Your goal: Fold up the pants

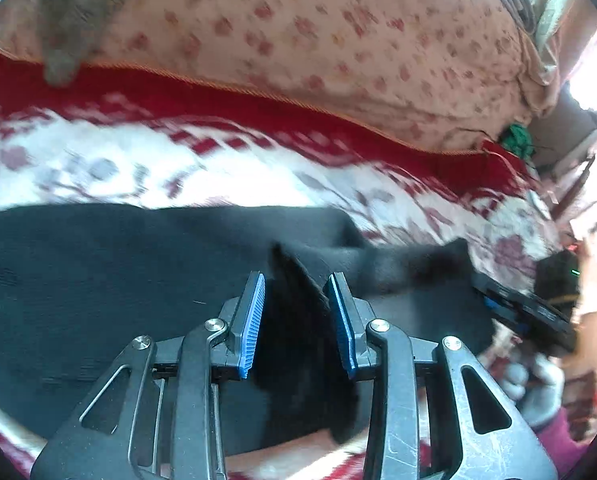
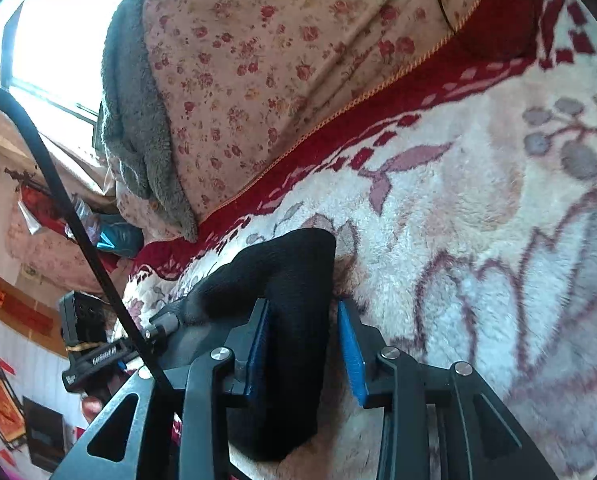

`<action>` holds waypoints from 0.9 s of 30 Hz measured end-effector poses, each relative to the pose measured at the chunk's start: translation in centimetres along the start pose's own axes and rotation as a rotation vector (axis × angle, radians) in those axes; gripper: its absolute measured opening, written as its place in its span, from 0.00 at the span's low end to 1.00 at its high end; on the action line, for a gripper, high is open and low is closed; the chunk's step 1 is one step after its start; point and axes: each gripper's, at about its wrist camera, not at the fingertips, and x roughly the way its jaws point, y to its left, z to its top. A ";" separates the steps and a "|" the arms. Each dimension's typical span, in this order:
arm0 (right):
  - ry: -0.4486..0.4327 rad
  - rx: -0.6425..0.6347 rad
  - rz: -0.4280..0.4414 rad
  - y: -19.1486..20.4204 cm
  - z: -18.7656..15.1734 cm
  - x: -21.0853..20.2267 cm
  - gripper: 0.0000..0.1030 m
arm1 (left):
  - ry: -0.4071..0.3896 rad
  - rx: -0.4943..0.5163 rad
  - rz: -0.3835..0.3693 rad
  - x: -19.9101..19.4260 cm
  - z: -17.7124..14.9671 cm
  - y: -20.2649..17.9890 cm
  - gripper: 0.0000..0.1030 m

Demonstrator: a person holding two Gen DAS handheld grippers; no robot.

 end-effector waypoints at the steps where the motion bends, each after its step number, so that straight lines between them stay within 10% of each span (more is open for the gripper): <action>1: 0.002 -0.005 0.006 0.3 -0.2 -0.5 0.43 | -0.007 -0.002 0.010 -0.5 0.0 0.2 0.31; 20: 0.101 -0.046 -0.007 2.2 -3.4 0.0 0.53 | -0.010 0.049 -0.053 -2.2 -4.7 -3.6 0.31; 25: 0.106 -0.087 -0.073 1.9 -3.8 1.2 0.52 | -0.005 0.038 0.168 0.8 -4.9 -2.9 0.35; 27: 0.109 -0.128 -0.100 2.4 -4.0 1.3 0.52 | -0.021 0.016 0.143 1.1 -5.0 -2.3 0.36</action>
